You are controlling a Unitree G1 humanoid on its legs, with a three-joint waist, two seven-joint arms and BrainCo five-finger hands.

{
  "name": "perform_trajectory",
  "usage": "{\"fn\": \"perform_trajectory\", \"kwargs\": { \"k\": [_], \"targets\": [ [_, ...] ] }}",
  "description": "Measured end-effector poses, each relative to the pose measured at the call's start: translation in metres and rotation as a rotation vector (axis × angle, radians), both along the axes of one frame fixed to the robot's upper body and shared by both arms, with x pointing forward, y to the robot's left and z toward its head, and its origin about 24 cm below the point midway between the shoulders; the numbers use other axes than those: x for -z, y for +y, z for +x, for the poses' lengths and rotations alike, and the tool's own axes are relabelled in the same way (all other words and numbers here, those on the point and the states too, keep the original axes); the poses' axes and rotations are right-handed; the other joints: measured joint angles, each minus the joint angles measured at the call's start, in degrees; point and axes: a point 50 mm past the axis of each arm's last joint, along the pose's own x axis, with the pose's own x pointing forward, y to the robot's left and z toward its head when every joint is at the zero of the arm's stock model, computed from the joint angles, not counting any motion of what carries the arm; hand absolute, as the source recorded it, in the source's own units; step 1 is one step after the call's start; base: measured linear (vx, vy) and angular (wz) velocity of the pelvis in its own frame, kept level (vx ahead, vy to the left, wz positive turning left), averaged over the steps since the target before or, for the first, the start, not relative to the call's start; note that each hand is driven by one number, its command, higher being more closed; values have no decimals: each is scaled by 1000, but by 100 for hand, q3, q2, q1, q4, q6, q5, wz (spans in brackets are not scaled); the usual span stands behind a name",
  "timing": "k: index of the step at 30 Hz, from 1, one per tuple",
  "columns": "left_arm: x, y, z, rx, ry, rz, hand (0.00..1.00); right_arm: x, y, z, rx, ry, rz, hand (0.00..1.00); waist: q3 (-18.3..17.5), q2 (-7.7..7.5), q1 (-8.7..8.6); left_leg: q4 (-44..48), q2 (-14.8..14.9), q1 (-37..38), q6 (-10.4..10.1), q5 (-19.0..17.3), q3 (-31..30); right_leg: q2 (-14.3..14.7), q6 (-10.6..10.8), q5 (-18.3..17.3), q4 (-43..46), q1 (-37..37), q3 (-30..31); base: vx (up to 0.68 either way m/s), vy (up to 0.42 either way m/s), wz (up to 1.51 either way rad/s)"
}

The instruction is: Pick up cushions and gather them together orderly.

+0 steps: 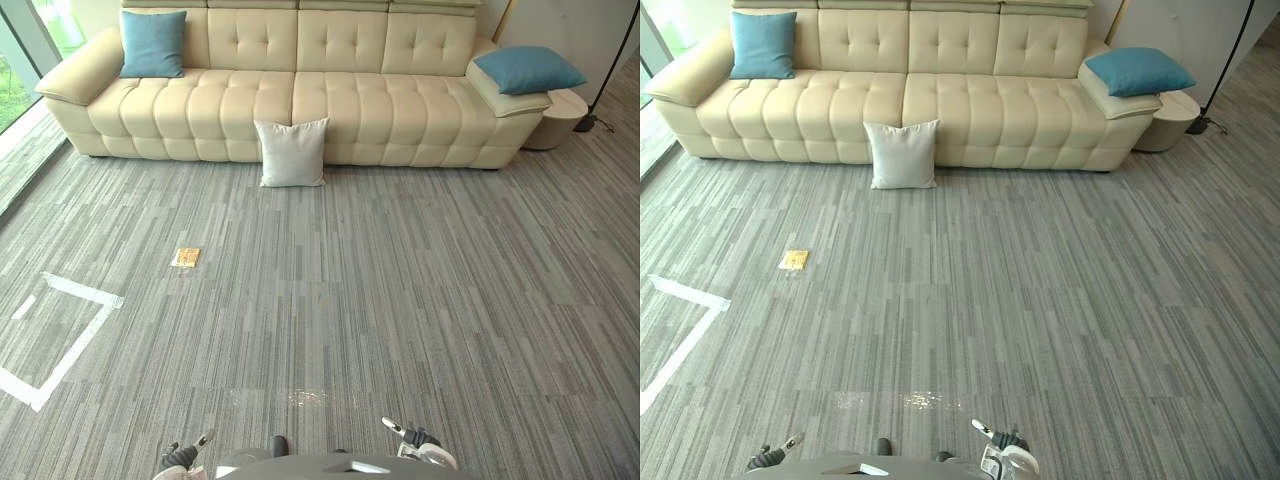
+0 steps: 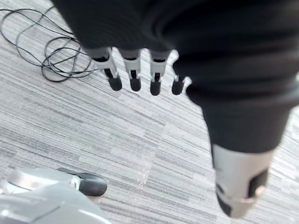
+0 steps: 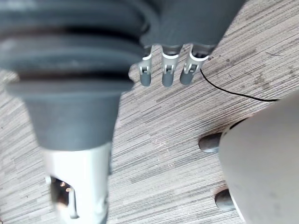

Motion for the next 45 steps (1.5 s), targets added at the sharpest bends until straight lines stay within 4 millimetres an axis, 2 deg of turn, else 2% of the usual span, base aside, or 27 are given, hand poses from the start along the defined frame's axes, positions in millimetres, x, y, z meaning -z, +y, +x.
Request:
{"fn": "perform_trajectory", "kwargs": {
  "k": [11, 13, 14, 16, 18, 20, 21, 23, 25, 26, 27, 28, 29, 30, 33, 34, 35, 36, 37, 38, 40, 41, 42, 44, 45],
  "targets": [
    [0, 1, 3, 2, -5, 1, 0, 0, -1, 0, 17, -3, 1, 0, 13, 9, 1, 2, 12, -103, -13, -53, -10, -3, -16, -74, 75, -107, -90, -5, -8, 2],
    [-1, 1, 3, -6, -7, 0, 0, 0, -1, 0, 25, -8, 3, 0, 24, 9, -1, 8, 65, -144, 26, -138, 194, -21, -38, -157, 202, -192, -163, 8, -22, 13],
    [-1, 2, 2, -28, -11, -2, 0, -1, -1, 0, 40, -13, 9, 0, 40, -7, 0, 118, 145, -185, -4, -237, 518, -53, -38, -259, 345, -250, -215, 34, -37, 32],
    [-1, 3, 4, -73, -25, -12, 0, -3, -2, 4, 49, -36, 6, 0, 110, -27, -7, 1045, 288, -559, -78, -620, 800, -129, -44, -466, 678, -360, -307, 65, -33, 31],
    [-3, 2, 9, -145, -70, -29, 0, -4, -3, 5, 49, -45, 1, 0, 214, 0, 66, 2722, 589, -1215, -194, -1083, 1110, -131, -73, -819, 1049, -427, -312, 64, -26, 7],
    [-3, 2, 8, -172, -74, -34, 0, -4, -3, 5, 46, -46, 0, 0, 216, 4, 69, 3465, 713, -1534, -255, -1114, 1148, -133, -119, -922, 1088, -389, -290, 70, 3, -2],
    [-3, 1, 11, -198, -87, -45, 0, -6, -3, 10, 47, -60, -4, 0, 267, 18, 90, 4362, 902, -2005, -374, -1156, 1240, -159, -186, -978, 1067, -290, -263, 109, 35, -8],
    [-3, -2, 11, -222, -94, -60, 0, -7, -7, 9, 76, -64, -16, 0, 319, 43, 133, 4356, 1073, -2233, -278, -1478, 1305, -231, -171, -1061, 1079, -172, -195, 147, 88, -14],
    [-2, -4, 10, -239, -96, -71, 0, -7, -9, 10, 78, -66, -21, 0, 331, 74, 155, 3853, 1121, -2389, -295, -1426, 1314, -384, -107, -1169, 1080, -85, -68, 195, 157, -24],
    [-2, -5, 9, -242, -98, -71, 0, -8, -9, 11, 74, -68, -22, 0, 331, 72, 166, 3355, 1119, -2535, -364, -1250, 1276, -543, -5, -1258, 1074, -42, 21, 262, 238, -32],
    [-3, -6, 8, -245, -103, -71, 0, -8, -10, 11, 65, -69, -28, 0, 329, 100, 173, 2714, 1129, -2664, -474, -920, 1214, -675, 119, -1360, 1038, 0, 107, 347, 355, -39],
    [-2, -7, 6, -247, -100, -73, 0, -8, -11, 12, 62, -69, -32, 0, 315, 129, 194, 2412, 1169, -2709, -517, -786, 1142, -724, 210, -1416, 1020, 15, 181, 422, 470, -57],
    [-1, -9, 2, -254, -90, -77, 0, -9, -13, 13, 42, -69, -41, 0, 281, 186, 259, 2271, 1251, -2760, -579, -206, 1127, -804, 350, -1512, 943, 60, 358, 507, 517, -73],
    [-2, -5, 2, -255, -92, -69, 0, -9, -8, 18, 27, -78, -32, 0, 241, 98, 342, 2550, 1115, -2890, -255, -179, 1231, -949, 212, -1557, 768, 119, 522, 482, 410, -63],
    [-3, -2, 13, -233, -111, -63, 0, -11, 7, 32, 28, -114, 10, 0, 234, -7, 336, 3112, 1066, -3183, -12, -676, 1312, -860, 121, -1233, 1070, -32, 660, 490, 233, -21],
    [-3, 0, 11, -234, -108, -61, 0, -11, 14, 36, 25, -119, 27, 0, 207, -68, 314, 3420, 1027, -3189, 131, -912, 1385, -1015, 216, -1093, 1017, 11, 678, 450, 265, -19],
    [-3, 2, 11, -224, -103, -54, 0, -9, 18, 33, 20, -104, 43, 0, 121, -150, 317, 3735, 964, -3244, 213, -1207, 1443, -1153, 270, -1104, 1091, 40, 739, 429, 279, -15],
    [-4, 3, 11, -216, -103, -51, 0, -8, 18, 33, 22, -102, 44, 0, 90, -179, 320, 3856, 943, -3265, 229, -1354, 1465, -1208, 305, -1122, 1141, 45, 784, 402, 259, -18],
    [-4, 5, 12, -198, -101, -45, 0, -7, 18, 31, 27, -90, 47, 0, 66, -218, 304, 4054, 878, -3254, 264, -1624, 1503, -1301, 449, -1158, 1384, -11, 823, 389, 226, -19],
    [-5, 6, 15, -163, -103, -38, 0, -5, 16, 27, 29, -77, 44, 0, 54, -250, 290, 4075, 780, -3093, 321, -1854, 1602, -1434, 709, -1140, 2326, -382, 920, 376, 223, -20],
    [-5, 7, 16, -133, -95, -33, 0, -6, 12, 28, 43, -86, 37, 0, 59, -255, 268, 3923, 727, -2768, 370, -1964, 1711, -1486, 893, -782, 3761, -1014, 1116, 364, 172, -14],
    [-5, 8, 16, -125, -89, -31, 0, -7, 9, 30, 41, -92, 27, 0, 101, -240, 231, 3707, 654, -2260, 416, -2075, 1718, -1493, 842, -478, 5151, -1463, 1096, 421, 130, -11],
    [-5, 8, 15, -127, -87, -31, 0, -8, 7, 31, 31, -97, 18, 0, 206, -192, 225, 3479, 591, -1713, 412, -2173, 1716, -1469, 717, -531, 6071, -1729, 940, 345, 77, -9],
    [-5, 8, 13, -131, -84, -31, 0, -12, 5, 37, 2, -122, 2, 0, 224, -180, 161, 3069, 538, -962, 399, -2313, 1708, -1365, 340, -783, 6818, -2183, 565, 339, 18, -8],
    [-4, 8, 10, -136, -78, -33, 0, -13, 5, 38, -1, -131, -1, 0, 233, -164, 125, 2846, 534, -665, 345, -2345, 1672, -1281, 263, -920, 6875, -2461, 336, 327, -2, -2]
  ]
}}
